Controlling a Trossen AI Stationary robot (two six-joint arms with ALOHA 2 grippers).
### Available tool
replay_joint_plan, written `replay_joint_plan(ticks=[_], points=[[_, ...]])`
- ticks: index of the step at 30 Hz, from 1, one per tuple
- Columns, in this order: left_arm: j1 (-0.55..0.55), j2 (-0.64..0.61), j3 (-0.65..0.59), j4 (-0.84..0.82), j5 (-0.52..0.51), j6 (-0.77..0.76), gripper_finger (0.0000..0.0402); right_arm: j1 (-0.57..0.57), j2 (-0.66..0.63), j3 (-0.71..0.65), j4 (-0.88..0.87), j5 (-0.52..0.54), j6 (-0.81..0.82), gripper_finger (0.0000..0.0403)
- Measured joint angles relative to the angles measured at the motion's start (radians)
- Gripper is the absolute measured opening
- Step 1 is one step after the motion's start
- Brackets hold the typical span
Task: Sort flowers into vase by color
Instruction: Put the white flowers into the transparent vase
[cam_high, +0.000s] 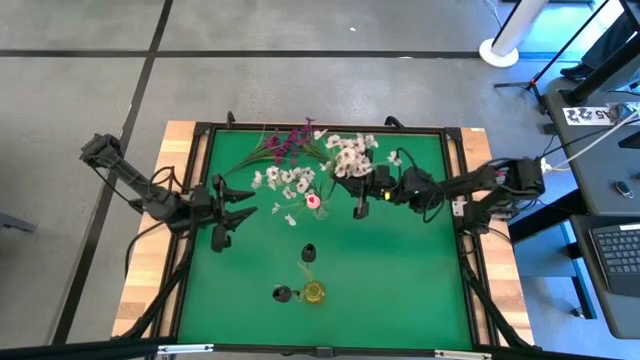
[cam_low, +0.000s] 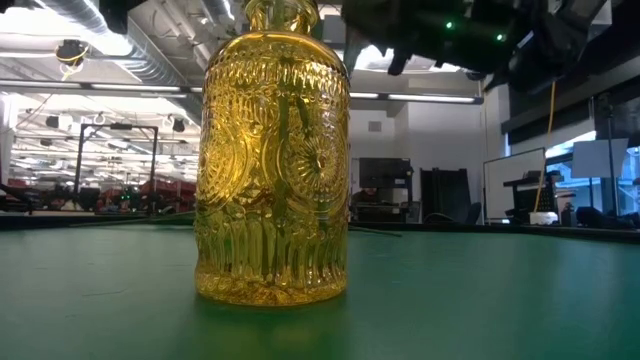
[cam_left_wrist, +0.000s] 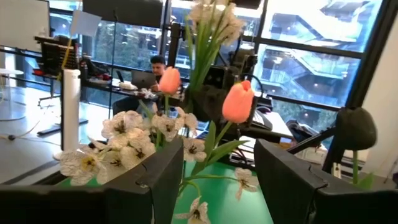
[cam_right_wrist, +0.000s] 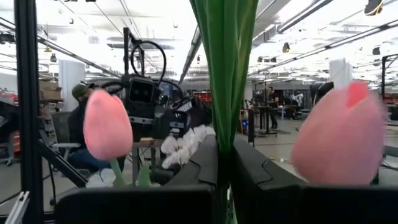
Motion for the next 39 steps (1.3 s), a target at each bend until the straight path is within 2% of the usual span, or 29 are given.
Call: replay_joint_plan(ticks=[11,17,28,33,39], points=[[0.0,0.0,0.0,-0.001,0.023,-0.026,0.0192,-0.013,0.112,0.048,0.004,0.012,-0.031,0.0015],[0.0,0.0,0.0,-0.004,0.023,-0.025,0.0192,-0.019,0.143,0.048,-0.05,0.014,-0.026,0.0015],[0.0,0.0,0.0,-0.008,0.023,-0.029,0.0192,-0.018,0.153,0.048,-0.179,0.022,0.035,0.0058],[0.0,0.0,0.0,-0.017,0.022,-0.036,0.0192,-0.018,0.153,0.048,-0.208,0.02,0.055,0.0098],[0.0,0.0,-0.001,-0.068,0.016,-0.081,0.0192,-0.008,0.146,0.048,-0.227,-0.019,0.077,0.0185]])
